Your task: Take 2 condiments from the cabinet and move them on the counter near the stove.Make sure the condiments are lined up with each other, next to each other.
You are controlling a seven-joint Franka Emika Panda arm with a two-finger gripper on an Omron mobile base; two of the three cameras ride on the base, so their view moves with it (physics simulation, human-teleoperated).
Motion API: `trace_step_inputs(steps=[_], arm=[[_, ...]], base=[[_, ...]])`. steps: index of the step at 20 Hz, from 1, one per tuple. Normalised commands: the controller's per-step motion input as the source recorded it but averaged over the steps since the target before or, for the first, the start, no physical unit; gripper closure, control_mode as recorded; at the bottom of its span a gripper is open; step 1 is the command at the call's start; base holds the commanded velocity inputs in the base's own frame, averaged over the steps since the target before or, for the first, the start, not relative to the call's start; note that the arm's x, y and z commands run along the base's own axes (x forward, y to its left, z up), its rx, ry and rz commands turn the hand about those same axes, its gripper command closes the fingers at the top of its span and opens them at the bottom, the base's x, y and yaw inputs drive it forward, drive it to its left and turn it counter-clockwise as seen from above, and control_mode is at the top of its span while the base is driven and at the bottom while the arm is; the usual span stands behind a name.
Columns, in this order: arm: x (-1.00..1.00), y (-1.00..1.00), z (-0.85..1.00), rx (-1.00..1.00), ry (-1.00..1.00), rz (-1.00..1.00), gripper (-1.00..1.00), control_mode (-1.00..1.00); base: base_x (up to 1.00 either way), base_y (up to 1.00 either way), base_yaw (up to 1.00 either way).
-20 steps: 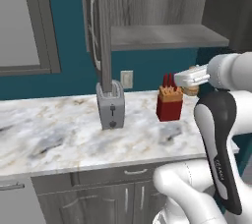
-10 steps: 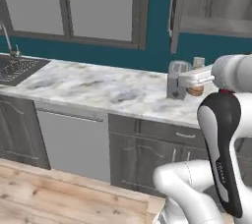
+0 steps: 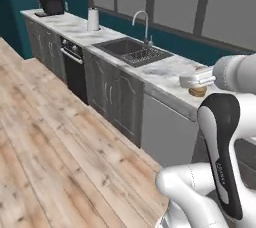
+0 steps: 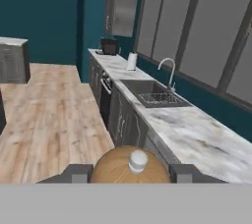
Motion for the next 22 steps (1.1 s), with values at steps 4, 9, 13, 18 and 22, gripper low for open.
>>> trace_step_inputs(steps=[4, 9, 13, 18, 22], arm=[[0.0, 0.0, 0.0, 0.0, 0.0, 0.0, 1.0, 1.0], [0.0, 0.0, 0.0, 0.0, 0.0, 0.0, 1.0, 1.0], [0.0, 0.0, 0.0, 0.0, 0.0, 0.0, 1.0, 1.0], [0.0, 0.0, 0.0, 0.0, 0.0, 0.0, 1.0, 1.0], [0.0, 0.0, 0.0, 0.0, 0.0, 0.0, 1.0, 1.0]], base=[[0.07, 0.01, 1.0], [0.9, 0.09, 0.53], [1.0, 0.29, 0.12], [1.0, 0.53, 0.02], [1.0, 0.6, 0.02]])
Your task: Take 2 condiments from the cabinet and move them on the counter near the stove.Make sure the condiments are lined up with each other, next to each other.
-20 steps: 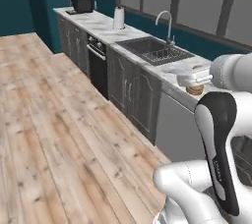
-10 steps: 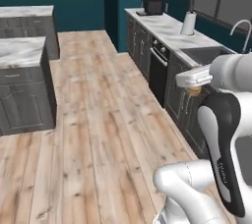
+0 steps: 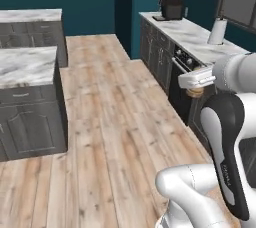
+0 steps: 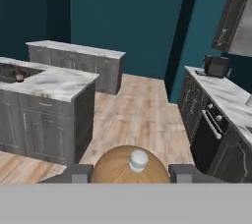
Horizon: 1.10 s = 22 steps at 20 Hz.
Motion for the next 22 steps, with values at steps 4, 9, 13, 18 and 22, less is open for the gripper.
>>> trace_step_inputs(steps=[4, 9, 13, 18, 22], arm=[[0.0, 0.0, 0.0, 0.0, 0.0, 0.0, 1.0, 1.0], [0.0, 0.0, 0.0, 0.0, 0.0, 0.0, 1.0, 1.0], [0.0, 0.0, 0.0, 0.0, 0.0, 0.0, 1.0, 1.0], [0.0, 0.0, 0.0, 0.0, 0.0, 0.0, 1.0, 1.0], [0.0, 0.0, 0.0, 0.0, 0.0, 0.0, 1.0, 1.0]], base=[[1.0, 0.73, 0.1], [1.0, 0.92, 0.2], [0.99, 1.0, 0.26], [0.61, 1.0, 0.24], [0.07, 1.0, 0.12]])
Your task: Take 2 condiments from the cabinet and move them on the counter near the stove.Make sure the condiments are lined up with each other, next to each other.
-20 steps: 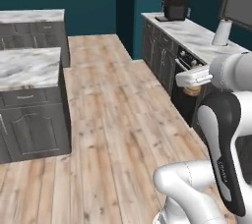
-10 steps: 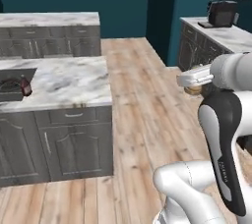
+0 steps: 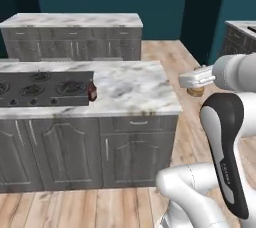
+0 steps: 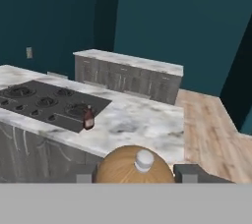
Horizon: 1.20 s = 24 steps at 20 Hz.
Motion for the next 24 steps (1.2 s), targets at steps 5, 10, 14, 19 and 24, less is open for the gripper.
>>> trace_step_inputs(steps=[5, 10, 14, 19, 24], arm=[[0.0, 0.0, 0.0, 0.0, 0.0, 0.0, 1.0, 1.0], [0.0, 0.0, 0.0, 0.0, 0.0, 0.0, 1.0, 1.0], [0.0, 0.0, 0.0, 0.0, 0.0, 0.0, 1.0, 1.0], [0.0, 0.0, 0.0, 0.0, 0.0, 0.0, 1.0, 1.0], [0.0, 0.0, 0.0, 0.0, 0.0, 0.0, 1.0, 1.0]], base=[[0.09, 1.0, 0.04], [0.54, 0.98, 0.01], [0.56, 0.64, -0.01], [0.27, 0.15, -0.06], [0.35, -0.11, -0.02]])
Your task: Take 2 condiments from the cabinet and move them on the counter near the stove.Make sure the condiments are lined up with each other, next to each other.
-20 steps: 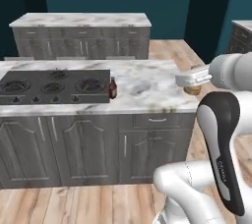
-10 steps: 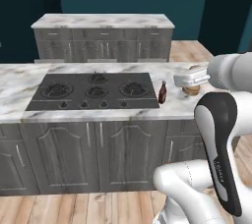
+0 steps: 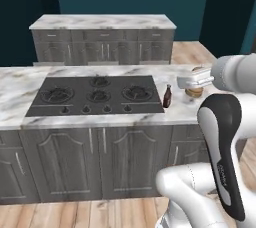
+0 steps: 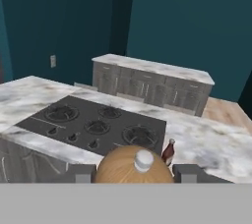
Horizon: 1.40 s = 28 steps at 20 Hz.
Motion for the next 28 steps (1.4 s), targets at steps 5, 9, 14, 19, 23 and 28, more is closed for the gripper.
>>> trace_step_inputs(steps=[5, 9, 14, 19, 23, 28], arm=[[0.0, 0.0, 0.0, 0.0, 0.0, 0.0, 1.0, 1.0], [0.0, 0.0, 0.0, 0.0, 0.0, 0.0, 1.0, 1.0], [0.0, 0.0, 0.0, 0.0, 0.0, 0.0, 1.0, 1.0], [0.0, 0.0, 0.0, 0.0, 0.0, 0.0, 1.0, 1.0], [0.0, 0.0, 0.0, 0.0, 0.0, 0.0, 1.0, 1.0], [0.0, 0.0, 0.0, 0.0, 0.0, 0.0, 1.0, 1.0]], base=[[0.66, -0.03, -0.03], [0.61, 0.0, -0.03], [0.57, 0.12, -0.05], [0.44, 0.4, -0.09], [0.42, 0.45, -0.13], [0.75, 0.08, -0.14]])
